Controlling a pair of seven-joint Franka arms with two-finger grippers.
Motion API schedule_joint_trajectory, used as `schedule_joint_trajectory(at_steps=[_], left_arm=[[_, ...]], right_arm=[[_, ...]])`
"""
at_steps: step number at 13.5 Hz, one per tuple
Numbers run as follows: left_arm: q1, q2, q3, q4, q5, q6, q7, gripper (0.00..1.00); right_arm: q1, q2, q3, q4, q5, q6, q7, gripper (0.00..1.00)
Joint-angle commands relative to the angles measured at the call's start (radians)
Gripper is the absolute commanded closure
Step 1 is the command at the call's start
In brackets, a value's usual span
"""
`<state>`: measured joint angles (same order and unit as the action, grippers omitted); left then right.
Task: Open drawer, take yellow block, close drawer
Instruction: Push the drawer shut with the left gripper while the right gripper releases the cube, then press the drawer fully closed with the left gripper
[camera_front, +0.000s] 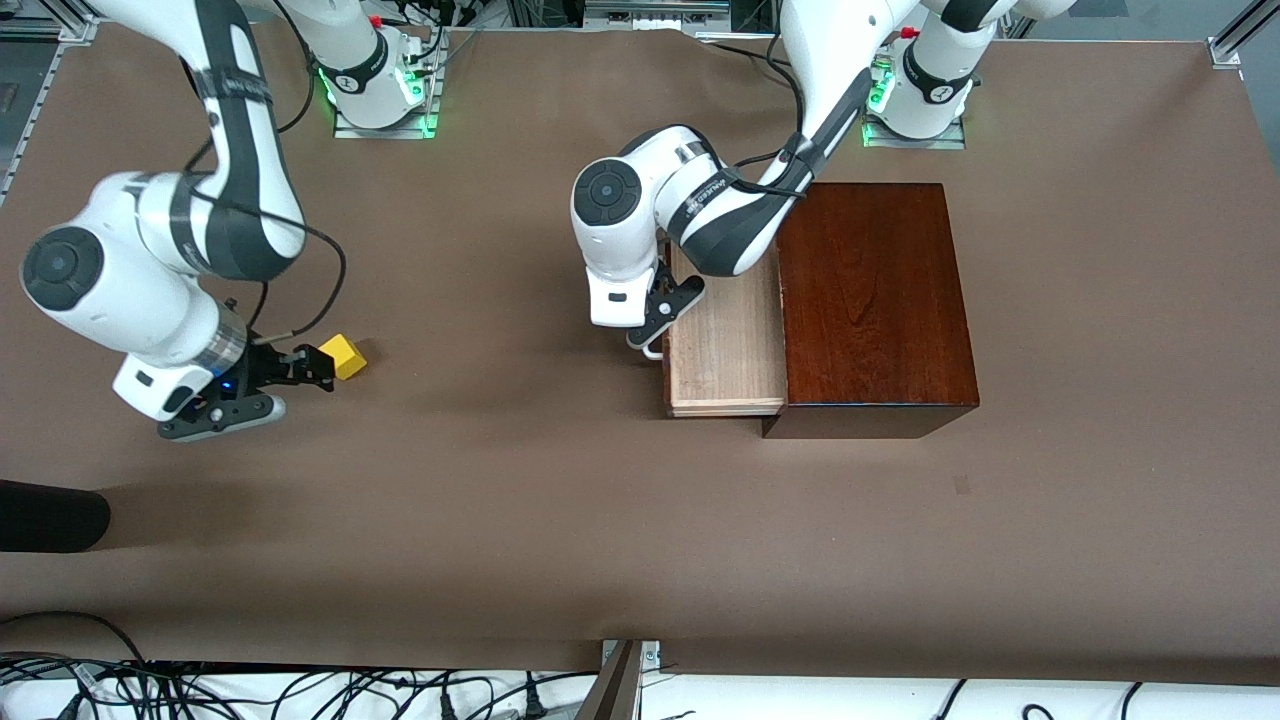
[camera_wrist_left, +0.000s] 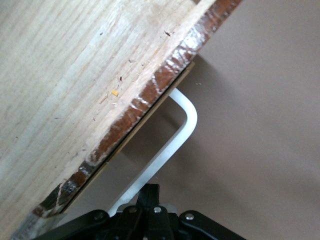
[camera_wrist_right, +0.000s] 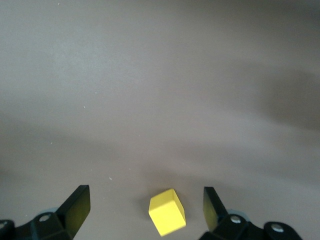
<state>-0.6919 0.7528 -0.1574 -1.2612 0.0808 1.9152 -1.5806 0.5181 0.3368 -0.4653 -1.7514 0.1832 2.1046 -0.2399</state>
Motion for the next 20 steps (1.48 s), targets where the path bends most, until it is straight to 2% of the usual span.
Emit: schedule_joint_trajectory(at_steps=[1,3,5,9,14,20], left_arm=[[0.046,-0.071,0.022,-0.048,0.042,-0.064,0.109,1.00],[0.077,-0.122,0.021,-0.122,0.042,-0.064,0.155,1.00],[0.101,-0.142,0.021,-0.158,0.042,-0.064,0.188,1.00],[0.120,-0.193,0.021,-0.228,0.042,-0.062,0.221,1.00],[0.190,-0.282,0.021,-0.342,0.034,-0.062,0.338,1.00],[0.204,-0.283,0.015,-0.348,0.030,-0.064,0.375,1.00]], right_arm=[[-0.094,-0.110,0.128,-0.011,-0.099,-0.075,0.109,0.00],[-0.176,-0.177,0.198,-0.011,-0.111,-0.138,0.161,0.00],[-0.240,-0.231,0.258,-0.011,-0.160,-0.187,0.174,0.00],[-0.367,-0.321,0.367,-0.011,-0.182,-0.280,0.267,0.00],[-0.408,-0.378,0.373,0.032,-0.200,-0.389,0.269,0.00],[-0.409,-0.346,0.369,0.078,-0.211,-0.437,0.271,0.00]])
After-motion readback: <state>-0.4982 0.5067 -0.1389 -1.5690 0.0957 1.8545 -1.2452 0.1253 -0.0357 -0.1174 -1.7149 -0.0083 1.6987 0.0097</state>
